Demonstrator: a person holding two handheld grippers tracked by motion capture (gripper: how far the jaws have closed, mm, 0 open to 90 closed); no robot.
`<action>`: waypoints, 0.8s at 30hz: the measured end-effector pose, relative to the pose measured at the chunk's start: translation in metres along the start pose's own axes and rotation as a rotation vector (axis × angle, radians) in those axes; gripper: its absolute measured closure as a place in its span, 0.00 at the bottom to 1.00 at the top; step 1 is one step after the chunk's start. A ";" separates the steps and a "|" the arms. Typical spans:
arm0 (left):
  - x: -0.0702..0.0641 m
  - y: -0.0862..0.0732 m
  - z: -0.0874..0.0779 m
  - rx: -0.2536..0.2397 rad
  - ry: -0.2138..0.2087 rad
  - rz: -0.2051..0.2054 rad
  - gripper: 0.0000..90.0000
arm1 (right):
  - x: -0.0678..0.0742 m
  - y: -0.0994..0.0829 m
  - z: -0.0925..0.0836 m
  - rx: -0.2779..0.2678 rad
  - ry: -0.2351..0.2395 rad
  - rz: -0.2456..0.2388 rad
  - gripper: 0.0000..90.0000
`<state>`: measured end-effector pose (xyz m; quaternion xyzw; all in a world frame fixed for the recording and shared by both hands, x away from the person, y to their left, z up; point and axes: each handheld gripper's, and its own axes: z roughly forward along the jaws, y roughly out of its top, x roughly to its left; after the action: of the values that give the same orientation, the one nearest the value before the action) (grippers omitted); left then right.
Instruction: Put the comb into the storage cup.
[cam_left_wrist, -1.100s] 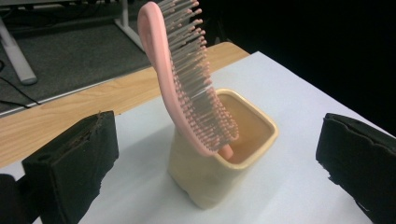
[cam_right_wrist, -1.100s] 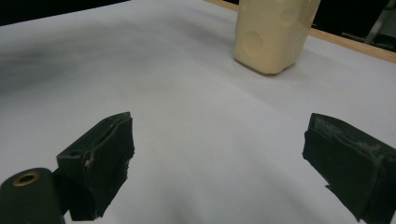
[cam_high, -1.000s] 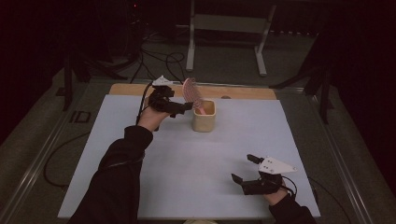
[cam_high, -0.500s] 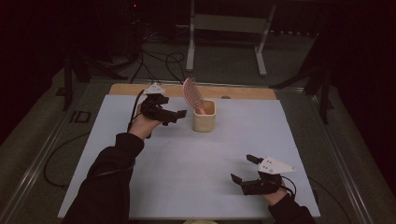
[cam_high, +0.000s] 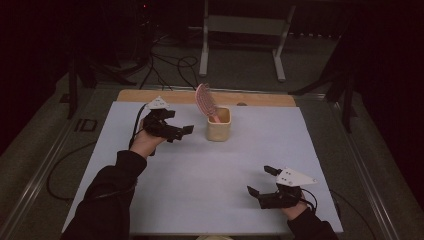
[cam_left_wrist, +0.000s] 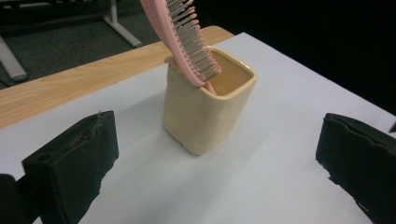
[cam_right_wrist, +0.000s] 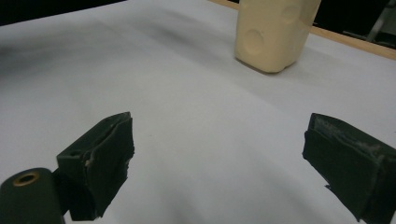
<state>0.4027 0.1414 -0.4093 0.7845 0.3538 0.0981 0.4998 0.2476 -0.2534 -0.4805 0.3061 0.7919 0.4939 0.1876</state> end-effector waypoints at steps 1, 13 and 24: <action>-0.001 -0.003 -0.003 -0.008 0.000 0.000 0.00 | 0.000 0.000 0.000 -0.002 0.001 0.004 0.10; -0.004 -0.026 -0.025 -0.011 -0.002 0.010 0.00 | 0.001 0.000 0.000 0.000 0.001 -0.003 0.10; -0.012 -0.053 -0.037 -0.001 -0.012 0.022 0.00 | 0.001 0.001 0.000 -0.002 -0.001 -0.003 0.10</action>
<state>0.3514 0.1733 -0.4346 0.7886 0.3419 0.0991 0.5013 0.2471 -0.2526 -0.4798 0.3052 0.7918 0.4942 0.1890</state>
